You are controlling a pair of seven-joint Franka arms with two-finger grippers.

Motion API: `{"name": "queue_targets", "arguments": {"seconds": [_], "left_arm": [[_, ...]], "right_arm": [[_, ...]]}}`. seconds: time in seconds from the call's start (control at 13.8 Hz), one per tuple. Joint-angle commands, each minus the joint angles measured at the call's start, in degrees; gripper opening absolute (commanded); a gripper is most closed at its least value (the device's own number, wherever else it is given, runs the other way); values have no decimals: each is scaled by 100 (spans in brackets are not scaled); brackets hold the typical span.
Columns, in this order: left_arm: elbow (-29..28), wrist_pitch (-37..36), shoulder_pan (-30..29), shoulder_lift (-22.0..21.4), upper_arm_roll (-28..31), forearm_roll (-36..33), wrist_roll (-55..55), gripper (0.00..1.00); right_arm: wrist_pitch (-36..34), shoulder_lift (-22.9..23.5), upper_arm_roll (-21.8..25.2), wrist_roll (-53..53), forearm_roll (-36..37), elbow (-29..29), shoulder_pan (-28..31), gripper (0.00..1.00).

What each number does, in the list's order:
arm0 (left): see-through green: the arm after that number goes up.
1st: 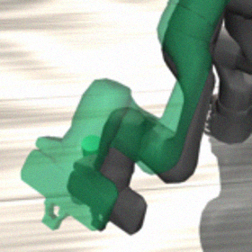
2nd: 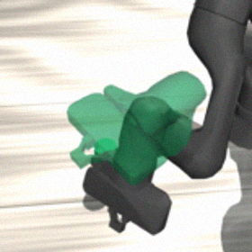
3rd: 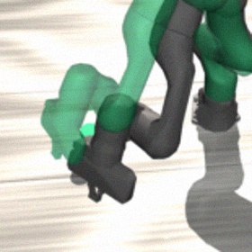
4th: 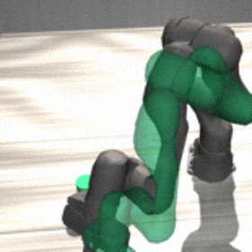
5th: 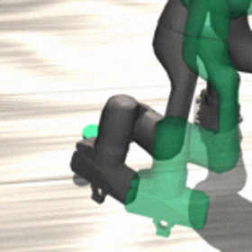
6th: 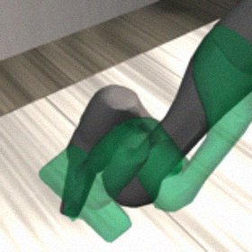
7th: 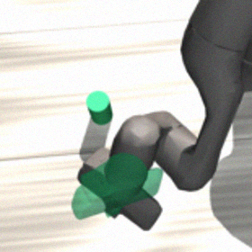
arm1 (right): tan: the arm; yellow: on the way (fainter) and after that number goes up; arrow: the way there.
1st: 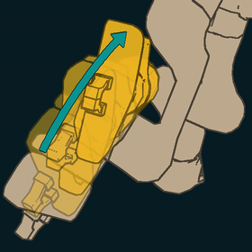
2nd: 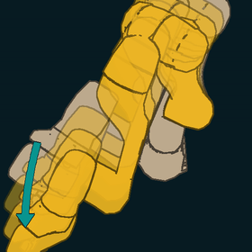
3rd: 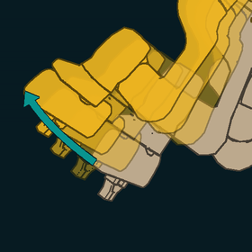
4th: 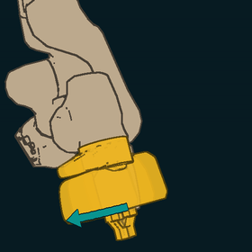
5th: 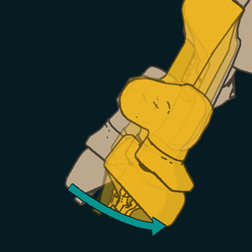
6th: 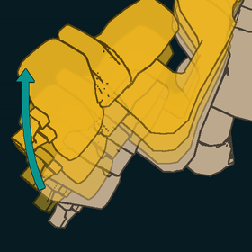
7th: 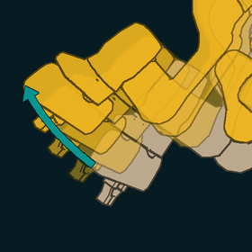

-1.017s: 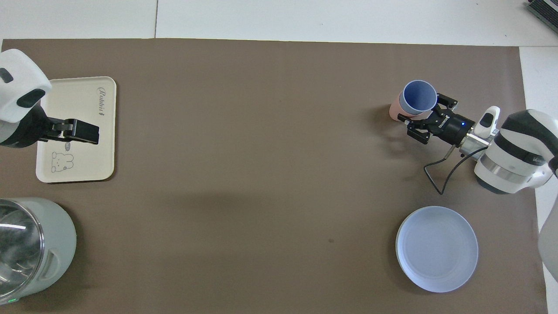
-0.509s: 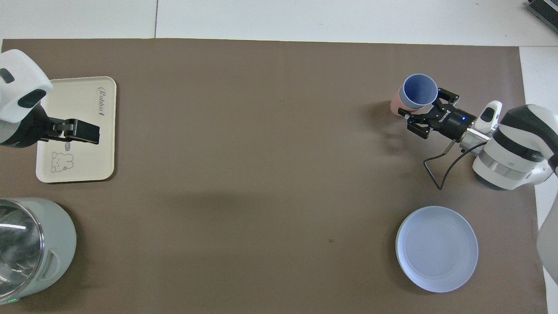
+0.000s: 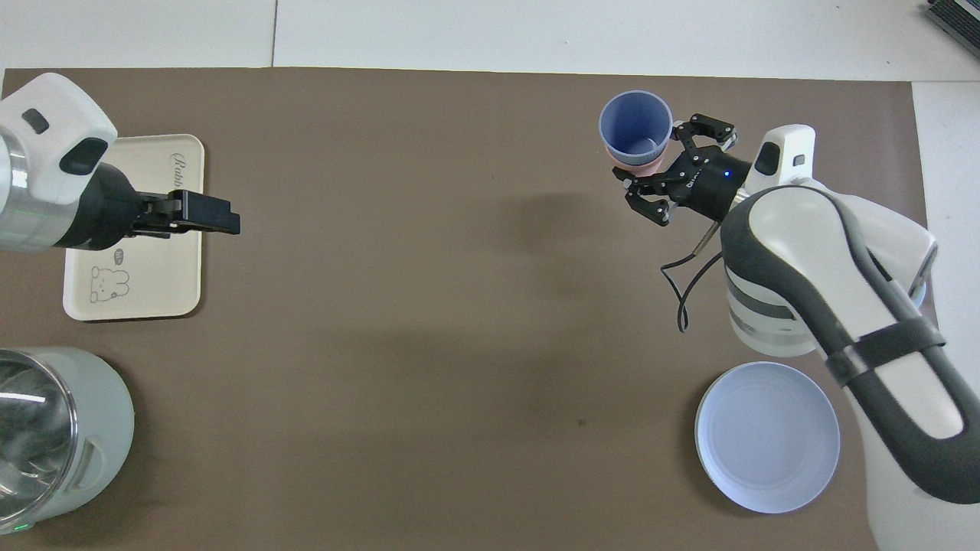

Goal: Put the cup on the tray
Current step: 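Carry the cup toward the left gripper while the left gripper reaches it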

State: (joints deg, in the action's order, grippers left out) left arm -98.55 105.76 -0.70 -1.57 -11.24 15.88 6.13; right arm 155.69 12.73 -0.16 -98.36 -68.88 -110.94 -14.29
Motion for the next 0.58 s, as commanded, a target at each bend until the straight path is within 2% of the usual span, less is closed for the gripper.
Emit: {"name": "queue_targets", "arguments": {"seconds": [0.0, 0.22, 0.51], "left_arm": [[-304, 837, 587, 51, 61, 615, 581, 89], [-305, 1883, 1263, 463, 61, 1013, 1047, 88], [-235, 2887, 1784, 956, 61, 1486, 1206, 85]], "right_arm": [[67, -42, 24, 1340, 1695, 46, -293, 0], [-12, -51, 24, 2783, 3227, 257, -610, 0], [-13, -51, 25, 4059, 4556, 380, -1023, 0]]}}
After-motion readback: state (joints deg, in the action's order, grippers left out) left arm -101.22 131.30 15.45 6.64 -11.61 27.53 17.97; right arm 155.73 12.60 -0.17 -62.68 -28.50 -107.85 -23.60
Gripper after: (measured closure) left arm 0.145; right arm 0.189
